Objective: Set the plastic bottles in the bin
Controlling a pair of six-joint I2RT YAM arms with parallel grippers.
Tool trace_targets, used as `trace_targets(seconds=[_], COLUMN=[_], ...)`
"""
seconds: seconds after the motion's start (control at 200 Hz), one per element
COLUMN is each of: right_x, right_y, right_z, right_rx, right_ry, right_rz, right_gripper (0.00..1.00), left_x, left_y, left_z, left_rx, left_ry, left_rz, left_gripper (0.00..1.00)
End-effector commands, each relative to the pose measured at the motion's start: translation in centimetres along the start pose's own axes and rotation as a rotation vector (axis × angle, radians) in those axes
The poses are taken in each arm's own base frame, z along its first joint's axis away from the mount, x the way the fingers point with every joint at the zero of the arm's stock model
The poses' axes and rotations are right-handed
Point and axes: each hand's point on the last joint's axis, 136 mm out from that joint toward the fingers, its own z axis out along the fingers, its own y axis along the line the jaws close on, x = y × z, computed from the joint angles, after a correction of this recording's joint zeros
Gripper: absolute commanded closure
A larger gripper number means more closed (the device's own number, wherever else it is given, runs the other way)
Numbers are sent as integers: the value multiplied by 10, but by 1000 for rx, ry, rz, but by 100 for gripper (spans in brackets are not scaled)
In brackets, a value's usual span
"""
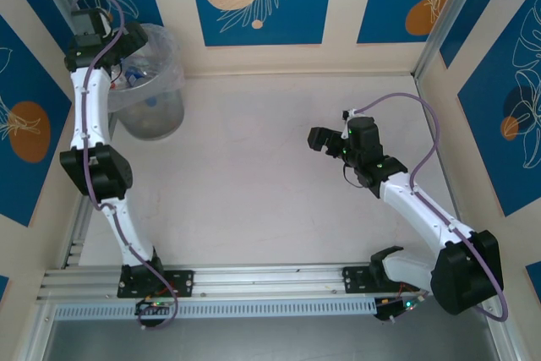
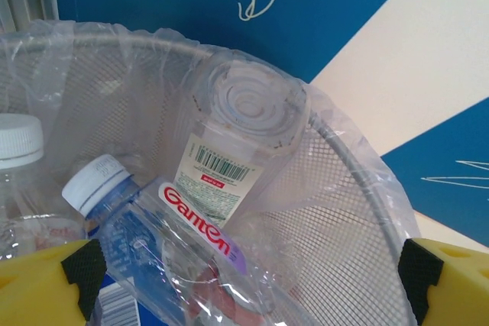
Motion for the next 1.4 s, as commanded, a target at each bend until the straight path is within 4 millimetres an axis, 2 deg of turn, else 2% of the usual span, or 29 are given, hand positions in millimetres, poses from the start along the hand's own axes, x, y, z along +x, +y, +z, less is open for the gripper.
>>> trace_targets(seconds=[0.0, 0.145, 0.21, 0.355, 0.495, 0.675, 0.85, 1.02, 1.25, 1.395], right_x=[-8, -9, -9, -12, -16, -23, -31, -34, -25, -14], right_y=[4, 1, 0, -3, -6, -18, -39, -63, -109, -133], right_z=[-1, -2, -3, -3, -5, -8, -12, -16, -12, -4], right_rx=[-13, 1, 6, 21, 28, 66, 97, 146, 241, 266], right_ry=[-15, -21, -23, -34, -47, -85, -137, -174, -219, -196], right_rz=[16, 10, 7, 12, 18, 26, 44, 49, -44, -71], right_gripper=[0, 0, 0, 0, 0, 0, 1, 0, 0, 0], left_x=[-22, -15, -16, -1, 25, 72, 125, 166, 234, 274], left_y=[-25, -30, -34, -38, -44, -64, -75, -53, 22, 55], left_z=[-46, -64, -78, -102, -122, -149, -153, -143, -117, -100], left_rx=[77, 101, 111, 126, 160, 228, 257, 240, 57, -11], left_ry=[-53, -82, -115, -142, -164, -191, -175, -156, -207, -160], left_rz=[-5, 18, 38, 48, 62, 164, 294, 352, 453, 525], left_gripper=[1, 1, 1, 1, 1, 1, 1, 1, 0, 1])
